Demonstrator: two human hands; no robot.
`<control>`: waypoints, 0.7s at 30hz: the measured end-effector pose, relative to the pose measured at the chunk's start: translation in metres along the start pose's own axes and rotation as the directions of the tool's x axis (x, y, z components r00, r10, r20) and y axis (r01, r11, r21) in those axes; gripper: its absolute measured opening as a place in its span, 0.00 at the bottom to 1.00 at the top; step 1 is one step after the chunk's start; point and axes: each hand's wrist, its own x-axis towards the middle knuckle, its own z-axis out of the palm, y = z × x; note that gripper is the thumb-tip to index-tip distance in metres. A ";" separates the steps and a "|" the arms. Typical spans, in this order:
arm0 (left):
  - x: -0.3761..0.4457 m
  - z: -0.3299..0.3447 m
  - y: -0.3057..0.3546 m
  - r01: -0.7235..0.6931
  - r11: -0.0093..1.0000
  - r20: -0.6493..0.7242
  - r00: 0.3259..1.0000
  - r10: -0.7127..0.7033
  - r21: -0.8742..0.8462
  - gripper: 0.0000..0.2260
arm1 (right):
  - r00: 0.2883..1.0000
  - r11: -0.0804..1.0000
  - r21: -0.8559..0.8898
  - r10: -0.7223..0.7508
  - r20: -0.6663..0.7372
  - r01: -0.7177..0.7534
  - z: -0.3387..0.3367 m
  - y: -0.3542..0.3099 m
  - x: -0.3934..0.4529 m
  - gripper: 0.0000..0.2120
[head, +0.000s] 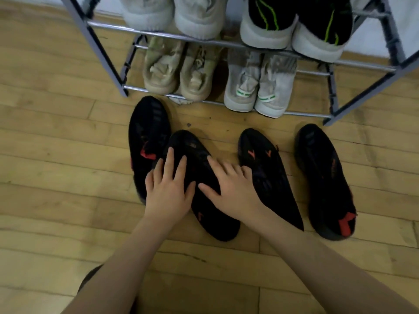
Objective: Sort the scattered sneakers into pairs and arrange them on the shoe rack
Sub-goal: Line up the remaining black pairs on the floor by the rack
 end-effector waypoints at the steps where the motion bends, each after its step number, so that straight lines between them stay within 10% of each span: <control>1: -0.001 0.002 -0.004 -0.009 1.000 0.008 1.000 0.009 0.009 0.27 | 1.000 1.000 -0.006 0.012 0.016 -0.012 0.004 -0.003 -0.003 0.38; 13: 0.013 0.007 -0.027 -0.164 0.983 0.065 0.985 0.159 0.076 0.25 | 0.991 0.990 -0.071 0.128 0.046 -0.125 0.035 -0.023 -0.030 0.52; 21: 0.016 -0.003 -0.029 -0.166 0.986 0.106 0.980 0.167 -0.020 0.25 | 0.996 0.982 0.173 0.068 0.051 -0.076 0.022 -0.018 -0.035 0.39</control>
